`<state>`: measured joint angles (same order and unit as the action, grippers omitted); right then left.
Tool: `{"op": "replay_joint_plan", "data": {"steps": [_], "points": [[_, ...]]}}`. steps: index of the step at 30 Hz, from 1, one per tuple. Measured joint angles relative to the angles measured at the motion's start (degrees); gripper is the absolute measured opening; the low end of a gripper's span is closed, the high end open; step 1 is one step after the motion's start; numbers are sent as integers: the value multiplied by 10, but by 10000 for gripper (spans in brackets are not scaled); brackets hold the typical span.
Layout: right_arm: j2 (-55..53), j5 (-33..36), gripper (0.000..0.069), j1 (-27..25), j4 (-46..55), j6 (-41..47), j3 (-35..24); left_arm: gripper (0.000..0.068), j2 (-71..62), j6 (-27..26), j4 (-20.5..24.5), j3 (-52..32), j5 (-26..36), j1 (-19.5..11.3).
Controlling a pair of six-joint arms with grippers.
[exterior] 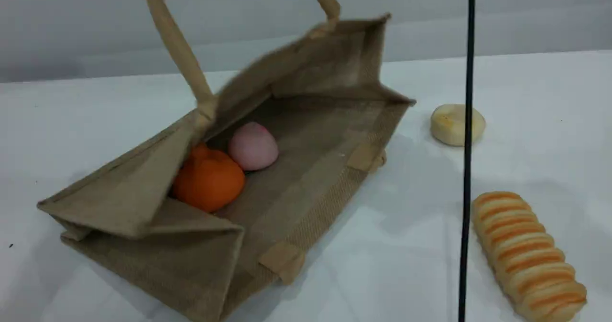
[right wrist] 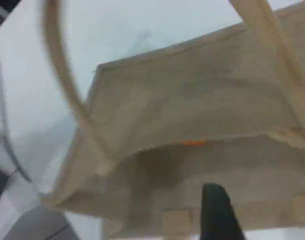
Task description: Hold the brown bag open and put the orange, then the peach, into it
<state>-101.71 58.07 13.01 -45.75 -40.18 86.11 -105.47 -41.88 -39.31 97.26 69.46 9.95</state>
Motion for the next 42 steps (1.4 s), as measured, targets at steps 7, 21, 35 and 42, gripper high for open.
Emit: {"op": "replay_joint_plan", "data": {"steps": [7,21,35,42], "points": [[86,51,340,0,69,53,0,81,0,-28,-1,-107,-87,1],[327,123,340,0,266,208,0,153,-1,-119,-80,-218,-174,1],[575,120,340,0,372,288,-102,533,23,-111,-38,-218,-89,1],[702,112,340,0,397,313,-291,534,108,-56,26,-218,-82,1]]}}
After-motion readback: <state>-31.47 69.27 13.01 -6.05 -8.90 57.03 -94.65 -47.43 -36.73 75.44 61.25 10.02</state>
